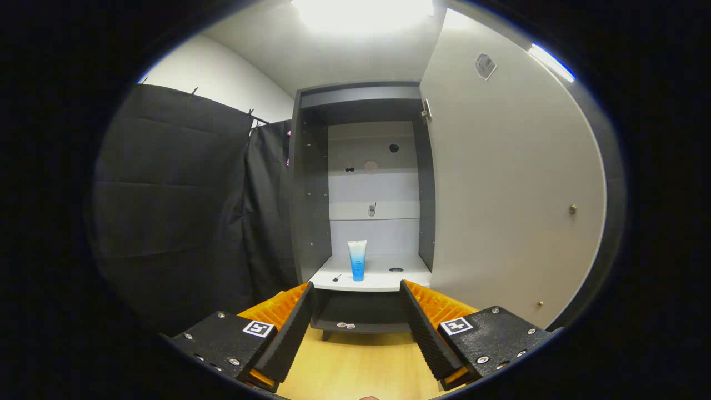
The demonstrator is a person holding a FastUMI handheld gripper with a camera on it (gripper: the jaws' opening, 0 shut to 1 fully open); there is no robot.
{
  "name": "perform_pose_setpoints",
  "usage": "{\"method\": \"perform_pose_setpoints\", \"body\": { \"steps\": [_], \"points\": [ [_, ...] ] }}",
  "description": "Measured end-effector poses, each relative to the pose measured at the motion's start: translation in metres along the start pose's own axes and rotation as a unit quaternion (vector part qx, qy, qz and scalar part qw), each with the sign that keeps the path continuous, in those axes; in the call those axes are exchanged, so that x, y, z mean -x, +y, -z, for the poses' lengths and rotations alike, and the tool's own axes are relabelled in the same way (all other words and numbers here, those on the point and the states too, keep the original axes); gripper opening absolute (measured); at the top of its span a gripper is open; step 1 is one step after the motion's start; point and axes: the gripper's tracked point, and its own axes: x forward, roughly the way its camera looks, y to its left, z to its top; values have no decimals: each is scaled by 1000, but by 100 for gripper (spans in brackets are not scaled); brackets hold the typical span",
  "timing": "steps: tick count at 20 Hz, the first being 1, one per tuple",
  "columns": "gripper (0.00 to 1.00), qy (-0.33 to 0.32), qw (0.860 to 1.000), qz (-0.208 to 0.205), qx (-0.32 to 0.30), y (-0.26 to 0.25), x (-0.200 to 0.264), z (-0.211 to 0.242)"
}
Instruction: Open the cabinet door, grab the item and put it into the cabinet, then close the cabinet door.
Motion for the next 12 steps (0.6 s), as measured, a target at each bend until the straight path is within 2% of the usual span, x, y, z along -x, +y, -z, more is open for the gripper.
{"method": "perform_pose_setpoints", "body": {
  "steps": [6,12],
  "points": [
    [93,-3,1000,20,0,-32,61,-1],
    [93,-11,996,89,-4,-107,107,-13]
  ]
}}
